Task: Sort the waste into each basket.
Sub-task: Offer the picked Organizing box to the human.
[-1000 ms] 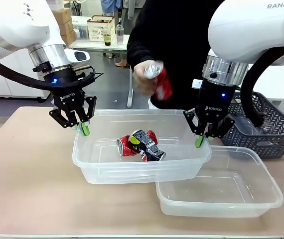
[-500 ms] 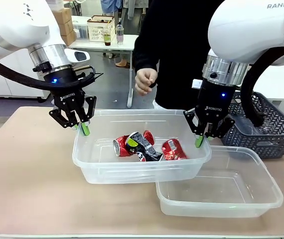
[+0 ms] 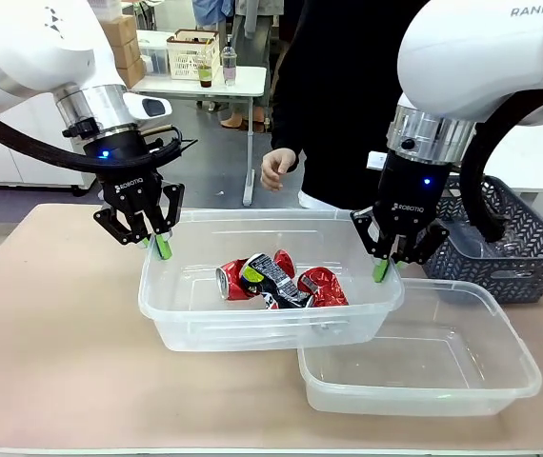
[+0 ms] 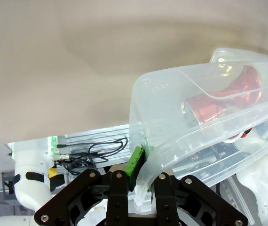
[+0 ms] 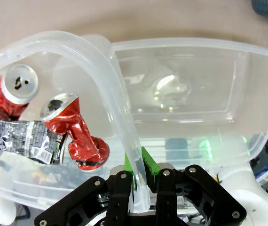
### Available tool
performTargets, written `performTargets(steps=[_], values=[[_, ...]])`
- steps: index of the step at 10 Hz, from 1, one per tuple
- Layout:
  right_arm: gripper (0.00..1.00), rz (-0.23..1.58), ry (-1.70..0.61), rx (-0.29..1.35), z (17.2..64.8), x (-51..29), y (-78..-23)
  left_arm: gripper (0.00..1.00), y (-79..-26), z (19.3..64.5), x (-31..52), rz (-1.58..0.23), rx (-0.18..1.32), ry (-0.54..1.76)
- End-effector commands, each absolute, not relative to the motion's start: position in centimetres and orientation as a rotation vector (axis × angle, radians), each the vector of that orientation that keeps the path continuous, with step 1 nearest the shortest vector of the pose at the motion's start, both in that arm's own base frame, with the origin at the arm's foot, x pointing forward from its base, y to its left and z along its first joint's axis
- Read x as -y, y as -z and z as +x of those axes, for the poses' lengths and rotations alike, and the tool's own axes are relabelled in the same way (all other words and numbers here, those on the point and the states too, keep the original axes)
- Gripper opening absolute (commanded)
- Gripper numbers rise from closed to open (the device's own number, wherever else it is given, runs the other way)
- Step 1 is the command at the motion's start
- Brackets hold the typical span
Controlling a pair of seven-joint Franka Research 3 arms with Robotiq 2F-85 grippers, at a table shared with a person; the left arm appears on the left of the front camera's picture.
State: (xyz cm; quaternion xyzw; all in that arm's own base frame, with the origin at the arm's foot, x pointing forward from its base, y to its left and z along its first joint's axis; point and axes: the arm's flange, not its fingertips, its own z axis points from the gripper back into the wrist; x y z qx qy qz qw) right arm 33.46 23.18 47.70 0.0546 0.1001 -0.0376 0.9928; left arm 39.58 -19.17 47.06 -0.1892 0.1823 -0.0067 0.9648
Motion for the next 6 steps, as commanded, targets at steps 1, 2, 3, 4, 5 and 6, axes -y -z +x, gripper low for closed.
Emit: performTargets(steps=[1,2,3,4,5,6], values=[[0.06,0.105,0.078,-0.190,33.7,-22.8,-47.9,0.08,-47.7,39.5,19.4,-0.406,-0.372,0.013],[0.06,0.105,0.078,-0.190,33.7,-22.8,-47.9,0.08,-47.7,39.5,19.4,-0.406,-0.372,0.013],[0.06,0.105,0.078,-0.190,33.7,-22.8,-47.9,0.08,-47.7,39.5,19.4,-0.406,-0.372,0.013],[0.06,0.109,0.075,-0.201,33.5,-23.2,-47.7,0.08,-47.1,39.6,19.2,-0.383,-0.369,0.014],[0.06,0.120,-0.003,-0.230,35.3,-24.2,-48.7,0.08,-48.3,41.2,19.9,-0.362,-0.412,0.049],[0.06,0.111,-0.071,-0.226,37.5,-25.3,-49.8,0.08,-49.9,43.6,21.2,-0.313,-0.378,0.070]])
